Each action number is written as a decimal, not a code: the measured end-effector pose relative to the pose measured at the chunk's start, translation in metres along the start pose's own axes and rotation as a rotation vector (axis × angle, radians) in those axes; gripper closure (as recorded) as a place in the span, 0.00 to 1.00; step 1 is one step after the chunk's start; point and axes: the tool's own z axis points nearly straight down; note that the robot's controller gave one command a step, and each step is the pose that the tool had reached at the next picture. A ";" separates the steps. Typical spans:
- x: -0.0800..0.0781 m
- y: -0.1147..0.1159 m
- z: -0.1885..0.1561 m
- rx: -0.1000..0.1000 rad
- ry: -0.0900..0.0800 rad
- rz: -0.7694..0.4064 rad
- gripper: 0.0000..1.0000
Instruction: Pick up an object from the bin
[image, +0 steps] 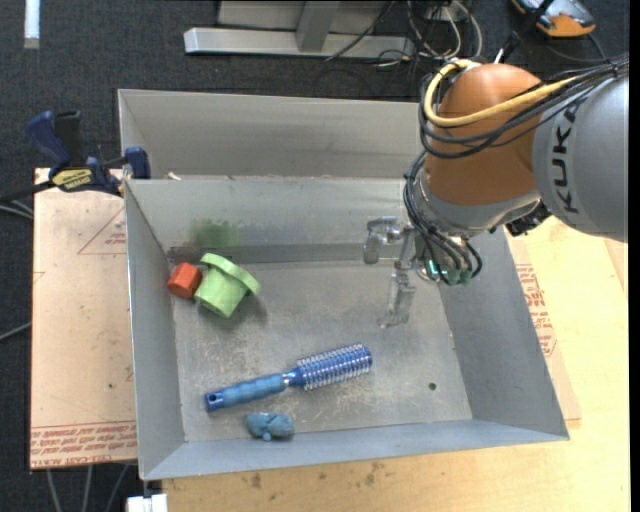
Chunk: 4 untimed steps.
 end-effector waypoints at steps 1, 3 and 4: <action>0.045 0.027 0.163 0.000 -0.001 -0.462 0.00; 0.084 0.033 0.129 0.000 -0.005 -0.520 0.00; 0.088 0.033 0.160 0.002 -0.017 -0.529 0.00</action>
Offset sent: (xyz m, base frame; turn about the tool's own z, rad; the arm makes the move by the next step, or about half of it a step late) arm -0.0445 0.0263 -0.1602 -0.4636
